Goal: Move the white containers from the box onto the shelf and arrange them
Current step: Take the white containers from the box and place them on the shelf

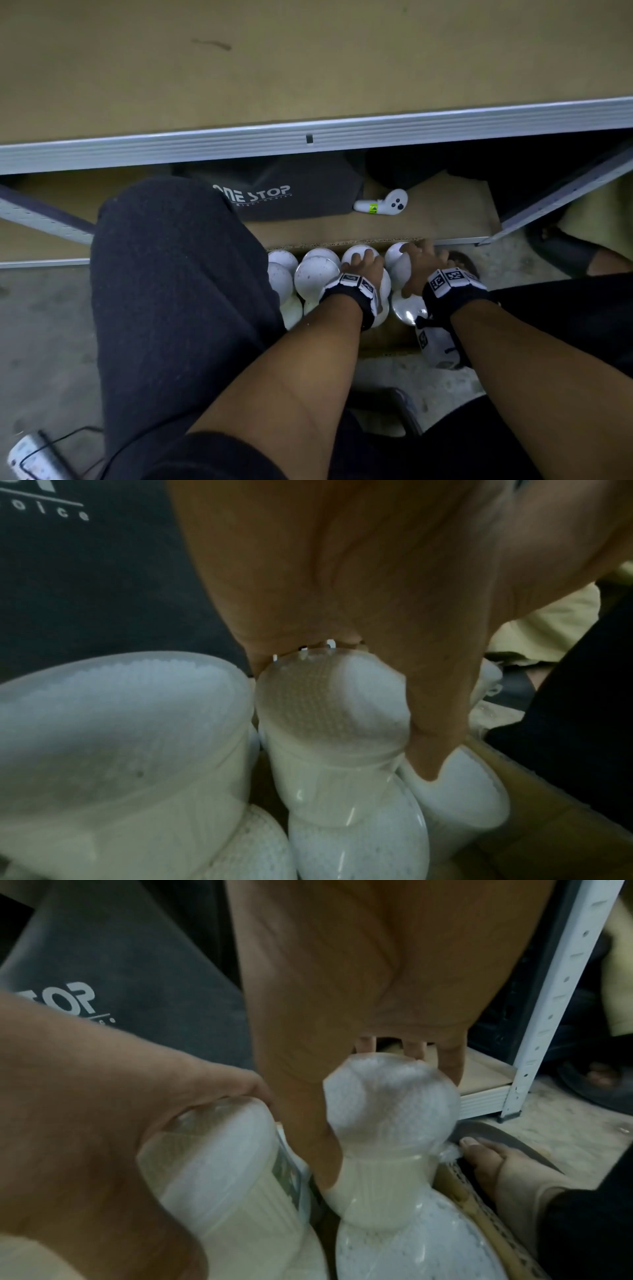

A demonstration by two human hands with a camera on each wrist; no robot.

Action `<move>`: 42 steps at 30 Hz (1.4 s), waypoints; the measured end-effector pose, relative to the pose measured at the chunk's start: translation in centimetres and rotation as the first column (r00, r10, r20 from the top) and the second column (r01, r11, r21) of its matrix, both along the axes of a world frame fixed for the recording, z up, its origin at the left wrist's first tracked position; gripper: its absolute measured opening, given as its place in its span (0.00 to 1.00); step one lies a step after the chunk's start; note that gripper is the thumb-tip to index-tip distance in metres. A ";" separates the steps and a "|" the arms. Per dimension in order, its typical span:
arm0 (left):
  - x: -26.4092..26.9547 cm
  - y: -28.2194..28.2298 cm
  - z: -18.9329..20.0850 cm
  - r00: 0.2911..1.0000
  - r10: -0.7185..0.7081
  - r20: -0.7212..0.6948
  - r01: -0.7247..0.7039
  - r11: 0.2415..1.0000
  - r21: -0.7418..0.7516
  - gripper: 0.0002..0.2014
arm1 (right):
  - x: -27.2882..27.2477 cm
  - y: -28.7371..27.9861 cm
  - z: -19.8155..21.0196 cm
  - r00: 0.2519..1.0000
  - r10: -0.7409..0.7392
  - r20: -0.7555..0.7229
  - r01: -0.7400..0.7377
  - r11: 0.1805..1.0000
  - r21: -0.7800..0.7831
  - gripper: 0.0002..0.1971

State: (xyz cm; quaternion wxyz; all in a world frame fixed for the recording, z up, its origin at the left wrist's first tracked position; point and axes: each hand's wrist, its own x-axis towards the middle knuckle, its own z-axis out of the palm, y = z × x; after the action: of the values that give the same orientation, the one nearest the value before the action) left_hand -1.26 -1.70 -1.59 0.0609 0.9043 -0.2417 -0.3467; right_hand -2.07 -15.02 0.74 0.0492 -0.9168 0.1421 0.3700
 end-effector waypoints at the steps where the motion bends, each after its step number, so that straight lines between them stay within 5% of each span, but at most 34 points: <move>1: 0.1 -0.1 0.3 1.000 0.005 0.006 -0.005 1.000 -0.011 0.46 | -0.1 0.0 0.4 1.000 -0.001 0.003 0.001 1.000 -0.002 0.47; 12: 1.6 0.5 5.3 0.985 0.166 0.042 -0.159 0.978 -0.134 0.30 | 0.7 0.3 6.4 0.995 -0.016 0.095 0.017 1.000 -0.010 0.43; 16: 3.1 0.9 8.8 0.991 0.099 0.088 -0.087 0.988 -0.131 0.44 | 1.7 0.4 8.7 0.991 0.004 0.131 -0.004 1.000 -0.002 0.43; 30: 4.1 2.8 22.9 0.977 0.088 0.193 -0.029 0.956 -0.291 0.43 | -0.7 0.9 23.7 0.921 0.067 0.383 -0.094 0.994 0.051 0.46; 42: 5.0 4.4 33.2 0.906 0.171 0.388 0.024 0.893 -0.450 0.38 | -0.6 0.1 32.5 0.730 -0.028 0.683 -0.100 0.984 0.147 0.44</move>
State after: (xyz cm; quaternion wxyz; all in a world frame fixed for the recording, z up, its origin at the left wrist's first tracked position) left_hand 3.70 2.68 31.63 0.2261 0.9278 -0.2865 -0.0781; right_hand -2.70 -14.91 33.21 0.1705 -0.9831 0.0636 0.0197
